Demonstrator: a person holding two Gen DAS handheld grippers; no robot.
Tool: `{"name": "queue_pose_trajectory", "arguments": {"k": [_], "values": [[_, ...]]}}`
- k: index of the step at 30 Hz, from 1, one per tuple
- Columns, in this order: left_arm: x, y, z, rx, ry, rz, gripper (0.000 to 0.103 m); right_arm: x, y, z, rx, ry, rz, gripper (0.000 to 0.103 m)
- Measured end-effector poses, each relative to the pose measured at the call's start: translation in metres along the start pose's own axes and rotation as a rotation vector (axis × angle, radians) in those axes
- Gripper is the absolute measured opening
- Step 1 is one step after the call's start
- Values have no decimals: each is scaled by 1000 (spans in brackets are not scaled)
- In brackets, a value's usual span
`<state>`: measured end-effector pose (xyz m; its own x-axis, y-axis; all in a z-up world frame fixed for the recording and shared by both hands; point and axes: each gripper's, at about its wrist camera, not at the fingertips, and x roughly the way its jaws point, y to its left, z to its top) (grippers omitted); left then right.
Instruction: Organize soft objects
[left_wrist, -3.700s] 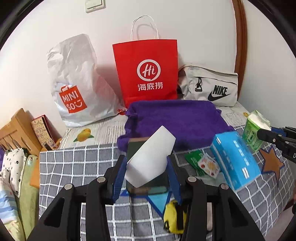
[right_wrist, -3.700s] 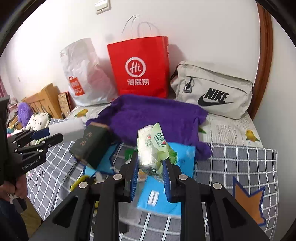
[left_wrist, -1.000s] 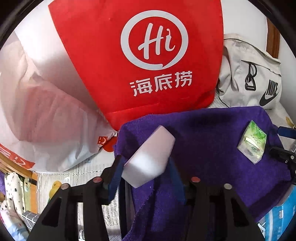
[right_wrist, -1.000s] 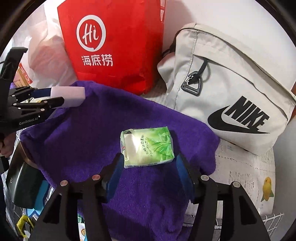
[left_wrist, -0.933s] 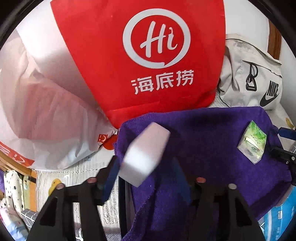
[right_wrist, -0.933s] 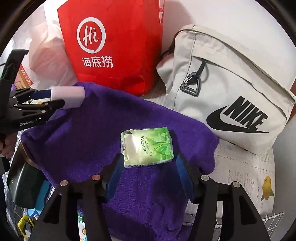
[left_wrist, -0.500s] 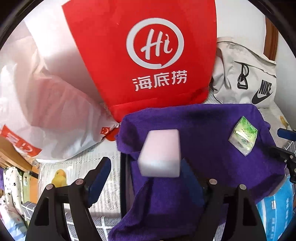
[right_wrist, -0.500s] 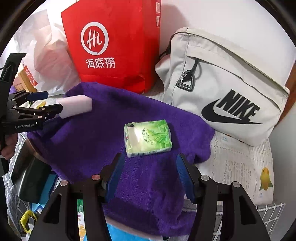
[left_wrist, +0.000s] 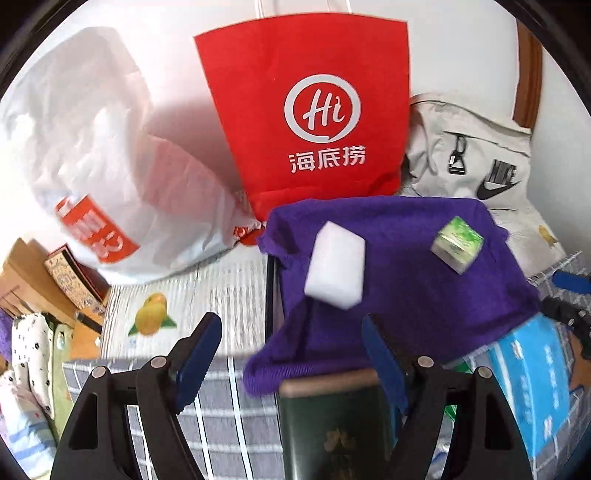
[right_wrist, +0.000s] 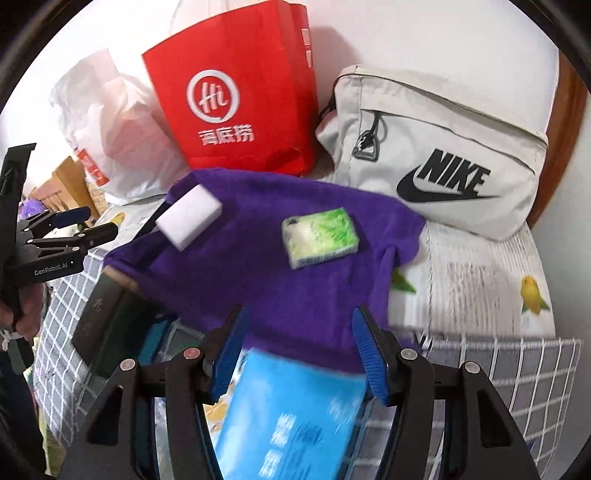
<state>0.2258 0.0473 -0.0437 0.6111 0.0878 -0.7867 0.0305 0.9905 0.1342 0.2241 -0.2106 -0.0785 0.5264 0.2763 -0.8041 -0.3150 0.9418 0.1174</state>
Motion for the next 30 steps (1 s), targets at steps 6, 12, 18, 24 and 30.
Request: {"name": "queue_pose_trajectory", "arguments": {"k": [6,12,18,24,30], "values": [[-36,5,-37,-34,-20,-15,77,-21,41,-32,-81,-3,15,58],[-55,20,-79,-103,-1,-42,77,-10,90,-64,-182,41,4,58],[-63,36,-112,-141,10,-56,77,18,121,-83,-284,95,-68,41],[-67,49,-130,-170,12,-81,77,35,138,-87,-352,113,-146,26],[-69,54,-140,-175,6,-97,77,46,131,-92,-335,146,-160,22]]}}
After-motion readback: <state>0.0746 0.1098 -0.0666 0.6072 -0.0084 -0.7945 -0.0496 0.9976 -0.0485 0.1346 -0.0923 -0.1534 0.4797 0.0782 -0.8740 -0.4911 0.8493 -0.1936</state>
